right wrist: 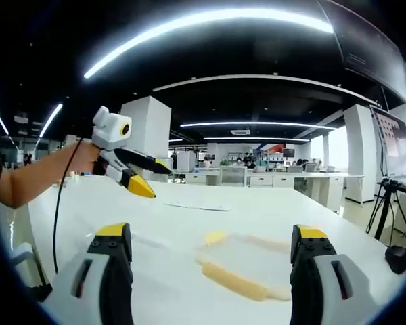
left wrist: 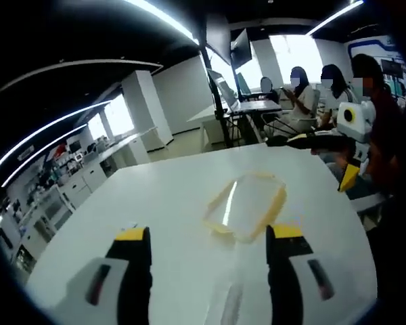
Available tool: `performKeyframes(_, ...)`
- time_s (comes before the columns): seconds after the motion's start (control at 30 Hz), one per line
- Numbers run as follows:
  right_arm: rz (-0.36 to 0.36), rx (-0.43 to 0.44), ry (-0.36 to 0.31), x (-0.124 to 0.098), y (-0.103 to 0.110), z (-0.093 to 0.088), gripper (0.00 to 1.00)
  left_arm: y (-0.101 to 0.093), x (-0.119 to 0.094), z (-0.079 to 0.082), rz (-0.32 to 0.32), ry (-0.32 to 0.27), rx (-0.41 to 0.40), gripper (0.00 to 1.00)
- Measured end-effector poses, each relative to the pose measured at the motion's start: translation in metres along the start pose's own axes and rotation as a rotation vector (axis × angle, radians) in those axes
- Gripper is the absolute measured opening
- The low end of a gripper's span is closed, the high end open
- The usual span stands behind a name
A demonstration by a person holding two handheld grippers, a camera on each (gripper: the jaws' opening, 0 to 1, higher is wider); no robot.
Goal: Snap each plastic latch of the storage box into its locked position after aligning the lid with the box until every specified latch is closed and the lid sits flush.
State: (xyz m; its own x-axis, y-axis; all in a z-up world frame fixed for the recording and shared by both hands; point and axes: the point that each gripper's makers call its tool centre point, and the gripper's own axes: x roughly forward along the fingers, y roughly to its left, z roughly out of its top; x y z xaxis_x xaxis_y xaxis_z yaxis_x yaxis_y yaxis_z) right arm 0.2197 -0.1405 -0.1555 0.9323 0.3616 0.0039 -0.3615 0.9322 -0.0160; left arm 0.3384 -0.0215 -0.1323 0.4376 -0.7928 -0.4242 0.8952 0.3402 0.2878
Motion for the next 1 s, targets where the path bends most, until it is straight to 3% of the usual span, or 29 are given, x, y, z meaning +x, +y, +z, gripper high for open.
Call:
performKeyframes(0.43,0.005,0.008,0.019,0.001,-0.006,-0.003,0.98,-0.012,0.026,0.008,-0.095,0.059,0.083,0.67)
performKeyframes(0.6,0.005,0.01,0.021,0.001,-0.006,-0.003,0.98,-0.01,0.031,0.007,-0.103,0.069,0.096,0.65)
performKeyframes(0.83,0.005,0.019,0.027,0.002,-0.011,-0.003,0.98,-0.013,0.049,0.003,-0.163,0.118,0.135,0.65)
performKeyframes(1.0,0.01,0.027,0.038,0.006,-0.013,-0.005,0.97,-0.012,0.07,-0.005,-0.203,0.188,0.197,0.65)
